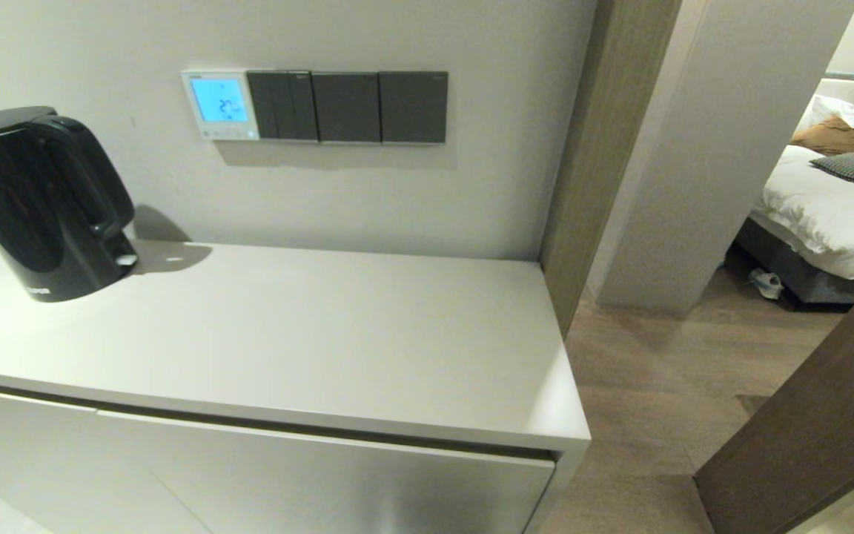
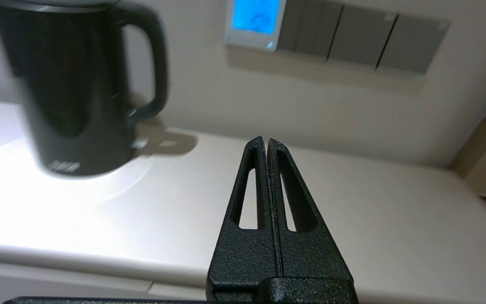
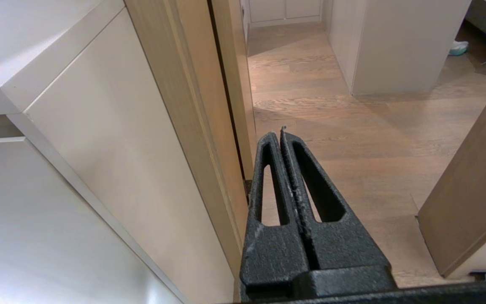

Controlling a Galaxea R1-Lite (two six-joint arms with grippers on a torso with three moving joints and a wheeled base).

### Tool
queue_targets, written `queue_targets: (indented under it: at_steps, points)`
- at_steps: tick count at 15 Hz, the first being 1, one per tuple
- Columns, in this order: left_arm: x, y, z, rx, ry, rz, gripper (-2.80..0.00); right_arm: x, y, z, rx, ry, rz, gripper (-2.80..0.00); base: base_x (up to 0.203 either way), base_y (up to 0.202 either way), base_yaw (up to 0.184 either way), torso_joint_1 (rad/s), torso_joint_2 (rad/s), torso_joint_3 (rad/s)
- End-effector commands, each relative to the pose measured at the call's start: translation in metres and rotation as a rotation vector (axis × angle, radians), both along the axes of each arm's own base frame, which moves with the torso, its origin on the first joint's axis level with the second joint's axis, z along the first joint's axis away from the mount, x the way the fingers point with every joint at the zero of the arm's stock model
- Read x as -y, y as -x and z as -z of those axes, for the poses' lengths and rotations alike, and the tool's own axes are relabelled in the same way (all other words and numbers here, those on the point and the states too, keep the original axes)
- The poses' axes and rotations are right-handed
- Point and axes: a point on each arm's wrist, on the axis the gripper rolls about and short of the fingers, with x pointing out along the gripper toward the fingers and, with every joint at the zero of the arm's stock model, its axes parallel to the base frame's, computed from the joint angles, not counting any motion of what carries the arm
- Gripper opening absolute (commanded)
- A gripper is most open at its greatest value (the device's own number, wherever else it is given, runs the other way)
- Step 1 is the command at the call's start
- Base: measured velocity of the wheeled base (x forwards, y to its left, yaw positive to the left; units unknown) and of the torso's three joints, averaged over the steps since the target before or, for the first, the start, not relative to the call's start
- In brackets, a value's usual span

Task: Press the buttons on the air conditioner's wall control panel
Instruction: Turn off the central air conditioner

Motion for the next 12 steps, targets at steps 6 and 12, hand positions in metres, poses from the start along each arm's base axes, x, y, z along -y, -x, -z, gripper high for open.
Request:
queue_targets:
  at_steps: [6, 12]
  points:
    - [0.045, -0.135, -0.045, -0.116, 0.060, 0.133, -2.80, 0.000, 0.000, 0.000, -0.003, 0.000, -0.001, -2.80, 0.000, 0.000, 0.000, 0.000, 0.00, 0.000]
    - [0.070, -0.213, -0.057, -0.051, 0.093, 0.121, -2.80, 0.000, 0.000, 0.000, -0.003, 0.000, -0.002, -2.80, 0.000, 0.000, 0.000, 0.000, 0.00, 0.000]
